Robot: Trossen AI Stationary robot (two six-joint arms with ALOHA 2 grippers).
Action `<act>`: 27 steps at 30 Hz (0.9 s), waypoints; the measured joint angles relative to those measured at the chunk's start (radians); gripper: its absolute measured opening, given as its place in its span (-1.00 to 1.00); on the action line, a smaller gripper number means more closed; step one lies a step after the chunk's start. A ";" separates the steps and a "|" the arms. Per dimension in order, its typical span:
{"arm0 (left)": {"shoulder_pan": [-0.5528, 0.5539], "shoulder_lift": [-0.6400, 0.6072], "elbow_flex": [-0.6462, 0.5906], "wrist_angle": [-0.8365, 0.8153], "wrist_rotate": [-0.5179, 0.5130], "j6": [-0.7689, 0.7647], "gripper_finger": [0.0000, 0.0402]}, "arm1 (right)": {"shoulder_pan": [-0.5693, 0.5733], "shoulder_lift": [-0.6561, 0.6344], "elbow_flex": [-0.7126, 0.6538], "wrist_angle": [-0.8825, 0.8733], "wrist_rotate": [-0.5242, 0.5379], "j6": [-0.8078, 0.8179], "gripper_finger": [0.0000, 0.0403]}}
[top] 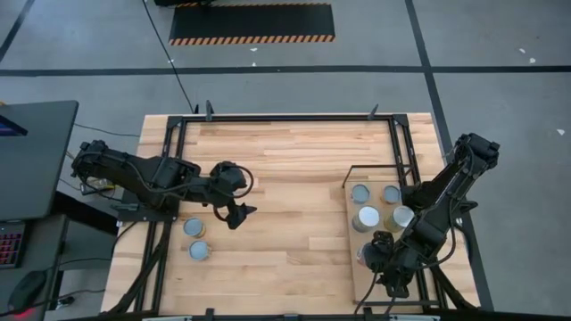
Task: Pick and place cans onto a shelf
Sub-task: Put the canned mixed fruits on the shelf, then put the canned peaches on the shelf
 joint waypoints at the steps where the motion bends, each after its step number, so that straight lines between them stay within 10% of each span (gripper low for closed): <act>1: 0.000 0.000 0.000 0.001 0.000 0.000 0.95 | 0.000 0.000 0.000 0.000 0.000 0.002 0.21; 14: 0.000 0.000 0.000 -0.134 0.074 -0.020 0.95 | -0.057 -0.001 0.181 -0.156 -0.135 -0.034 0.20; 27: 0.001 -0.002 -0.111 -0.491 0.361 -0.396 0.95 | -0.186 -0.002 0.322 -0.227 0.193 -0.211 0.20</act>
